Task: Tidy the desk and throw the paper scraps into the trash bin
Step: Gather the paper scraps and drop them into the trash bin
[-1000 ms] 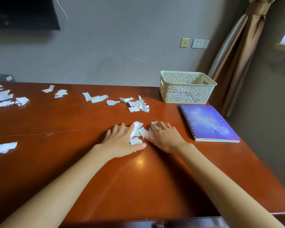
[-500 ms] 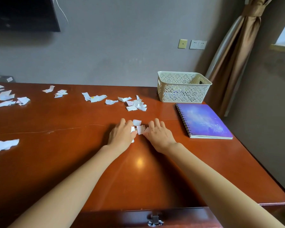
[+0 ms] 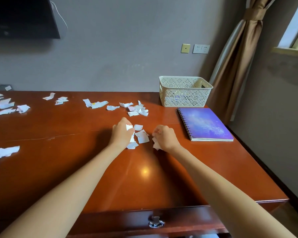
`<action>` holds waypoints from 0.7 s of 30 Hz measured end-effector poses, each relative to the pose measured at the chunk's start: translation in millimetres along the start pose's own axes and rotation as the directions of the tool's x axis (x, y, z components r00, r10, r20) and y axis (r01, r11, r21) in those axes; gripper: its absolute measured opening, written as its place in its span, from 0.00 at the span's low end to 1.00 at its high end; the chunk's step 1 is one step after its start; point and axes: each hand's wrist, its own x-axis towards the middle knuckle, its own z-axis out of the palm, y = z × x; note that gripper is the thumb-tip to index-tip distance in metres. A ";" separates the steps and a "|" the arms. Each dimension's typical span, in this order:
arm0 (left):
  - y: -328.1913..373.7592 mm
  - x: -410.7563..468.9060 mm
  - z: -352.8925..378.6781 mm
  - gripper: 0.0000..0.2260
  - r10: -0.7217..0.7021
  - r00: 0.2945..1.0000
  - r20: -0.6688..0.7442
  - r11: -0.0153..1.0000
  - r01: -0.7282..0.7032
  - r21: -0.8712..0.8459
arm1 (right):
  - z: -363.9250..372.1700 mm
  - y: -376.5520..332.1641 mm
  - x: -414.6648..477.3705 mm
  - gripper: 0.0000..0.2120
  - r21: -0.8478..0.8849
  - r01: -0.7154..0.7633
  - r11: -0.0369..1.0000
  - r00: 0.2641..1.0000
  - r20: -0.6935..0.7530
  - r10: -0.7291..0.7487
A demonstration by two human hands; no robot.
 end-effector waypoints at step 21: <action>166.7 -147.9 77.6 0.11 0.202 0.957 0.207 0.660 0.023 -0.751 | -127.5 114.0 -130.9 0.08 0.500 -0.075 0.863 0.744 -0.548 0.382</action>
